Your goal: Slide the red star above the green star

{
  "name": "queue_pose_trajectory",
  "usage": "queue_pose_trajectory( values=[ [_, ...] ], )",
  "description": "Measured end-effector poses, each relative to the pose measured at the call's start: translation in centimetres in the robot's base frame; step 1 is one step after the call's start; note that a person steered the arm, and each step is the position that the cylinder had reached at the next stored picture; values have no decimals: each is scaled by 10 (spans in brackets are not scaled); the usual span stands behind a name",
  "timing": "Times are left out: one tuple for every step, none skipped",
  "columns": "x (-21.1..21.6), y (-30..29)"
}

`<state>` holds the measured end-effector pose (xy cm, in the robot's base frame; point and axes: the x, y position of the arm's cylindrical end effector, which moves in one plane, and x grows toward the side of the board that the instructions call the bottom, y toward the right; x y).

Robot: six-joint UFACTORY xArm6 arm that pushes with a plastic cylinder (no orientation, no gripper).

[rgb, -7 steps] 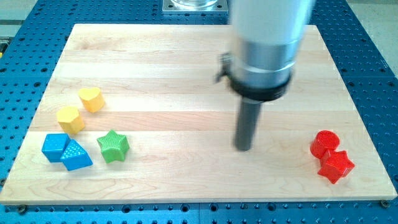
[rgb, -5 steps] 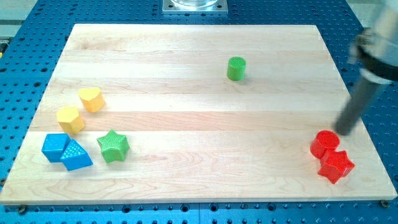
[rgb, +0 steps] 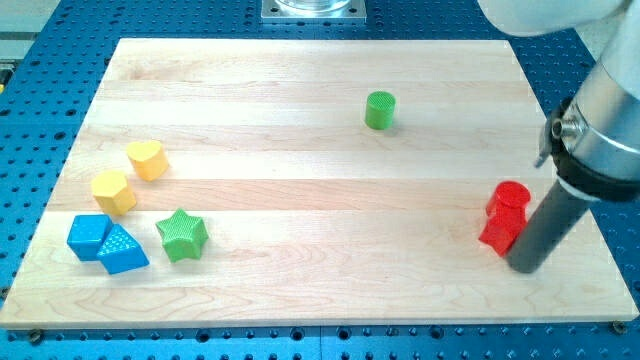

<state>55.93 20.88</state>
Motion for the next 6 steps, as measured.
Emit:
queue_pose_trajectory(
  values=[
    [-9,-27],
    [-11,-40],
    [-11,-40],
    [-4,-101],
    [5,-186],
    [6,-186]
  ],
)
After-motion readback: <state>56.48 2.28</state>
